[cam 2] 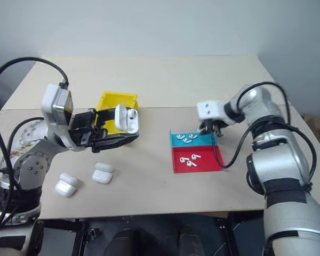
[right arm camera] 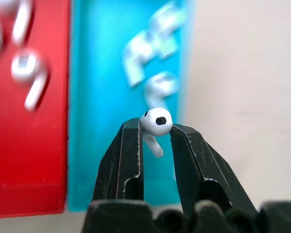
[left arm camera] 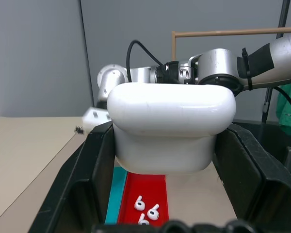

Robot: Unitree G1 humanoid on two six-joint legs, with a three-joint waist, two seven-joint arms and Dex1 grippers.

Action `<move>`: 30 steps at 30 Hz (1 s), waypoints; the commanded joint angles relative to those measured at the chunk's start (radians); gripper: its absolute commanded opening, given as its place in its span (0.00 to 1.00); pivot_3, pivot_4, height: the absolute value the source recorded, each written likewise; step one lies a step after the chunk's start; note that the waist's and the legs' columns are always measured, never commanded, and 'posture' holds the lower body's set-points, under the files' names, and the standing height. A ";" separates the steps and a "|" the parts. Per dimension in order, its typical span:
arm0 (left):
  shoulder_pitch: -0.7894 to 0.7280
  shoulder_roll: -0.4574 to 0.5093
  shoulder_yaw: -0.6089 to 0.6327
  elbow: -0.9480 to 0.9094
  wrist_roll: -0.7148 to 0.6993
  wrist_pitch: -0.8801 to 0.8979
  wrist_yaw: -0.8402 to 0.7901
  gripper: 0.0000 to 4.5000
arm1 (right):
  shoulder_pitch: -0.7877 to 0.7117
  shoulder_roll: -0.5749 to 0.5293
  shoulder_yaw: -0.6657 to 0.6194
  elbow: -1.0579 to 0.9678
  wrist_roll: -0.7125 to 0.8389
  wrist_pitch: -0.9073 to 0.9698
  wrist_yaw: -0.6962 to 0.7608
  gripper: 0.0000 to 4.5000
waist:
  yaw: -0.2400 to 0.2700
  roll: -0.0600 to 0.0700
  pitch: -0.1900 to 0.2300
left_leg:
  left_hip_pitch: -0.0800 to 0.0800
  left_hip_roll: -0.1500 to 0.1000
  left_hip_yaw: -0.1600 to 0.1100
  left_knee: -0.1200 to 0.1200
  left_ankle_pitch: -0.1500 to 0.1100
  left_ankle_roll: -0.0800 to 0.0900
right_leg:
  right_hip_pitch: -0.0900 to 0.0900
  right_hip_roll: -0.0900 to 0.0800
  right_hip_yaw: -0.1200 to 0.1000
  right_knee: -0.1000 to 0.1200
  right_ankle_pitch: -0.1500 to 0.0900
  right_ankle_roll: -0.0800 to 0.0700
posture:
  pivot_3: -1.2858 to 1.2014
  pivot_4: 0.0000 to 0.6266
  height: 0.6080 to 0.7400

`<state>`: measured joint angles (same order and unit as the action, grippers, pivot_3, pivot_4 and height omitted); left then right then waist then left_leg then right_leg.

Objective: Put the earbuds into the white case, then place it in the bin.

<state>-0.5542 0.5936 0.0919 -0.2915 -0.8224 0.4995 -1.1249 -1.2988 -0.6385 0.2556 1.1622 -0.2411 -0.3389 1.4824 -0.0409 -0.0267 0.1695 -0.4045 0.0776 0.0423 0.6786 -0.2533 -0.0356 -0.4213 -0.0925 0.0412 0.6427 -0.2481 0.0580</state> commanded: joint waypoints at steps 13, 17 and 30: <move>-0.160 -0.077 -0.064 0.185 0.052 -0.020 -0.065 0.62 | 0.548 -0.013 -0.567 -1.482 1.040 1.247 -0.390 0.15 | 0.024 0.001 0.000 | 0.001 0.000 -0.001 0.001 0.000 0.001 | 0.001 0.001 0.000 0.000 0.000 0.000 | 0.52 0.24 1.00; -0.213 -0.113 -0.094 0.237 0.080 0.000 -0.041 0.62 | 0.545 0.078 -0.580 -1.613 1.194 1.356 -0.621 0.15 | 0.027 0.001 0.000 | 0.000 0.000 -0.001 0.001 0.000 0.001 | 0.001 0.001 0.000 0.000 0.000 0.000 | 0.52 0.24 1.00; -0.268 -0.160 -0.102 0.303 0.122 -0.006 -0.061 0.62 | 0.534 0.087 -0.481 -1.637 1.315 1.374 -0.824 0.15 | 0.025 0.001 0.000 | -0.001 0.000 -0.002 0.001 -0.001 0.002 | 0.000 0.001 -0.001 0.000 0.000 0.000 | 0.52 0.24 1.00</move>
<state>-0.7966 0.4275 -0.0234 0.0177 -0.7037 0.5041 -1.1731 -0.7392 -0.5390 -0.2214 -0.4527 1.0444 1.0471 0.6676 -0.0155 -0.0253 0.1699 -0.4060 0.0774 0.0402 0.6797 -0.2538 -0.0337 -0.4216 -0.0919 0.0406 0.6420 -0.2481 0.0582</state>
